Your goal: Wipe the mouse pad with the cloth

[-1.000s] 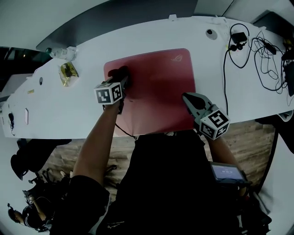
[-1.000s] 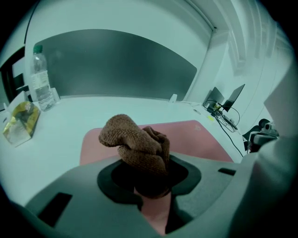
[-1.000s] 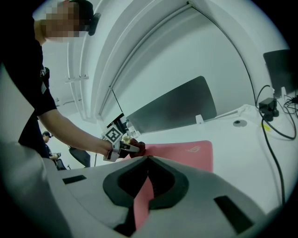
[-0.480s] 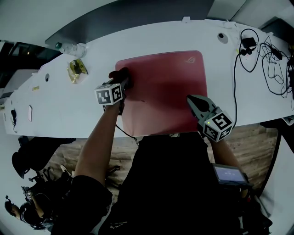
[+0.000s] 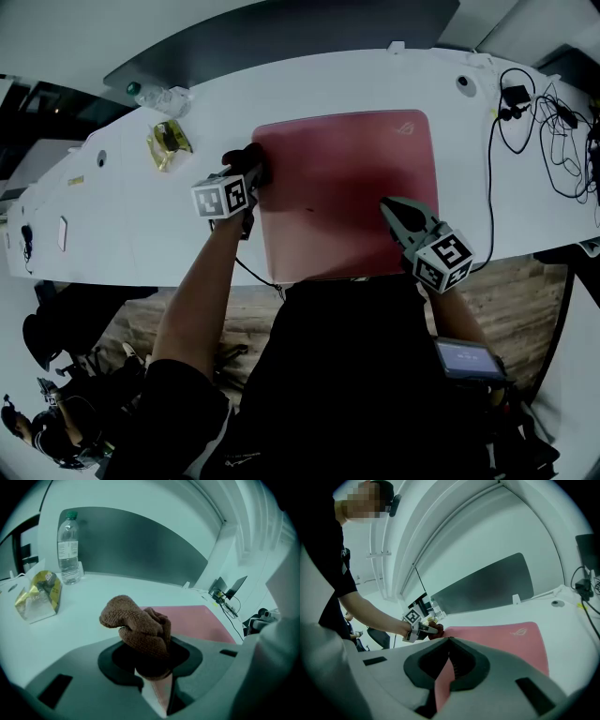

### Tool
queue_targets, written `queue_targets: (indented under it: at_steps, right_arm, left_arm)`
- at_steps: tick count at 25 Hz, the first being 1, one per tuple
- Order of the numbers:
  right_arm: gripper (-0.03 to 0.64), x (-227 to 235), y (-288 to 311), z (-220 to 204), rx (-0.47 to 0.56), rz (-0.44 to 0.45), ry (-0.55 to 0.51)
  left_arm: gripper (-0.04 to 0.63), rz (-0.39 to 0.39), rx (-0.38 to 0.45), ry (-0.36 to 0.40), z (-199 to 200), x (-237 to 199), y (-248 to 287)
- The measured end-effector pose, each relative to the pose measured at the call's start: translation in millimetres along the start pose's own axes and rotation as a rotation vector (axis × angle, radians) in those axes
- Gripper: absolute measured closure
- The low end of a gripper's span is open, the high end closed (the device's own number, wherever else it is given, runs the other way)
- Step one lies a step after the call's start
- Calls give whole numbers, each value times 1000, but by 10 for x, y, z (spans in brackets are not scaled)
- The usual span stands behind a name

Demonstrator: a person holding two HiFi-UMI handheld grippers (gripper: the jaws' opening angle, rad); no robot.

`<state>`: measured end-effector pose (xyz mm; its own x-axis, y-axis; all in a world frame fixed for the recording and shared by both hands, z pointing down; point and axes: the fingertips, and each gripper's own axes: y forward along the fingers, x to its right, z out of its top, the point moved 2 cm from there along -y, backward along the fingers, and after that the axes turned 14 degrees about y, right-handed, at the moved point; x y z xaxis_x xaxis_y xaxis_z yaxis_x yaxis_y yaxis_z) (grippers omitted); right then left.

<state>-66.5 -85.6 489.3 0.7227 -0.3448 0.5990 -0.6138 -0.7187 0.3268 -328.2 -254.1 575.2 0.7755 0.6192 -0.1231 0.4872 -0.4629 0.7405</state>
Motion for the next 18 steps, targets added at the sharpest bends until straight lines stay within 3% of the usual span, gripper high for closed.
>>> queue_targets:
  at_steps: [6,10,15,18]
  right_arm:
    - [592,-121,120,-9,2,-9,-11]
    - [592,-151,152,-16,0,-14,-8]
    - [592,-112,107,-63,1,-37,3]
    - [592,-55,37,-63,7,-57,12]
  left_arm:
    - [462,-12,-3,53,-10,-131,-76]
    - [463,17,25,11,88,-306,-137]
    - [460,7,45,14,246,-431,70]
    - [460,24,7,26,281,-417,206]
